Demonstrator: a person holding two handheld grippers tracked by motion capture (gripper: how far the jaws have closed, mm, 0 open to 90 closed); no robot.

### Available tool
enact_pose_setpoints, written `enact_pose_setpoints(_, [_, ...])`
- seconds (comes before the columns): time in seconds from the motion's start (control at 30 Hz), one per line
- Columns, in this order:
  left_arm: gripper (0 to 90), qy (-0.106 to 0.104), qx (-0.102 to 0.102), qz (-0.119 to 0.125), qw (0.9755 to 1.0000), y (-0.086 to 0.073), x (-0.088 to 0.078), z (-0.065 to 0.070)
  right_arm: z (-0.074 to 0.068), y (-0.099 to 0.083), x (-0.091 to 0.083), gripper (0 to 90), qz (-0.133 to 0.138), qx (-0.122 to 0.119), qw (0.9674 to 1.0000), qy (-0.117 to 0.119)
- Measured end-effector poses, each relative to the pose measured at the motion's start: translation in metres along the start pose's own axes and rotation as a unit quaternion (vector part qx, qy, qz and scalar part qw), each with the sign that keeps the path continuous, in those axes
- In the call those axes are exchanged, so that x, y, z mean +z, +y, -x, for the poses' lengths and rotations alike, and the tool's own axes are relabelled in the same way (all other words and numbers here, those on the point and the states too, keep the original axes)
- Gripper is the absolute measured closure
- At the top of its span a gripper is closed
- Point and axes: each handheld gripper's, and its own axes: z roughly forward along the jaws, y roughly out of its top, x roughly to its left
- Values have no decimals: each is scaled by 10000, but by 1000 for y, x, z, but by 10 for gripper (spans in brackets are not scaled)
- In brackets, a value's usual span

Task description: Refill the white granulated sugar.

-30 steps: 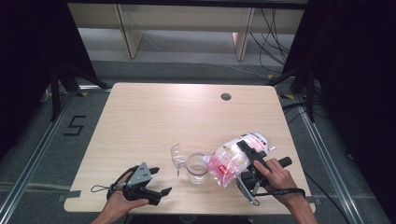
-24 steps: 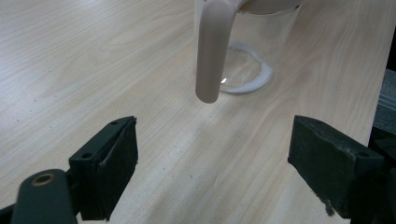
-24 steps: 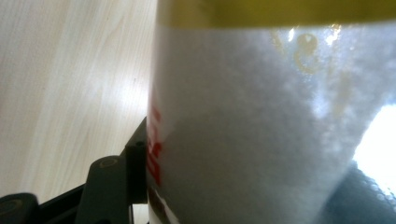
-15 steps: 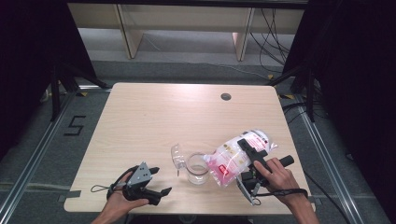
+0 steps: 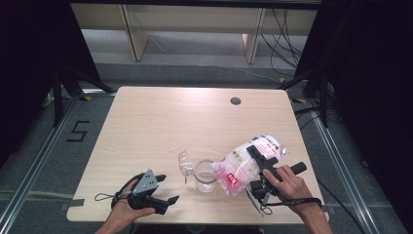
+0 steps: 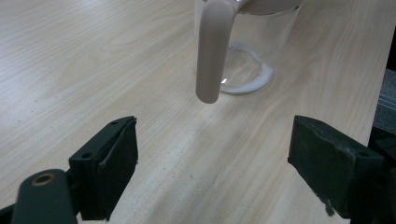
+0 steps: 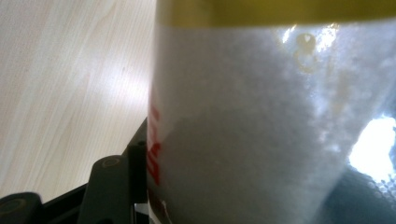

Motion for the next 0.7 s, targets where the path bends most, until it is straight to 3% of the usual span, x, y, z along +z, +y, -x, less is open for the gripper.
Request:
enact_pose_setpoints(0.07, [154, -23, 5, -11, 10000, 0, 0, 0, 2, 1, 0, 426, -23, -109, 9999, 15])
enact_pose_setpoints(0.13, [154, -15, 34, -39, 10000, 0, 0, -1, 4, 2, 1, 427, 127, -351, 9993, -63])
enact_pose_setpoints(0.2, [154, 1, 4, 8, 10000, 0, 0, 0, 2, 3, -1, 428, 14, -206, 9998, 58])
enact_pose_setpoints(0.23, [155, 2, 3, 11, 10000, 0, 0, 0, 4, 3, 1, 428, 112, -411, 9991, -46])
enact_pose_setpoints(0.37, [155, 7, -1, 11, 10000, 0, 0, 0, 2, 4, 1, 431, 91, -312, 9995, 9])
enact_pose_setpoints(0.43, [155, -10, -7, 48, 10000, 0, 1, 0, 4, 4, 0, 432, 86, -458, 9989, -44])
enact_pose_setpoints(0.53, [155, -9, -10, 51, 10000, 0, 1, 0, 3, 5, -2, 434, -31, -318, 9995, 58])
enact_pose_setpoints(0.6, [155, 56, 132, -99, 9998, 0, -1, -2, 3, 6, -1, 435, -9, -345, 9994, 6])
enact_pose_setpoints(0.63, [155, 47, 88, -62, 9999, 0, -1, -1, 5, 7, -2, 435, -8, -511, 9987, 39])
enact_pose_setpoints(0.7, [155, 34, 59, -37, 10000, 0, -1, -1, 3, 8, -2, 436, -24, -408, 9992, 24])
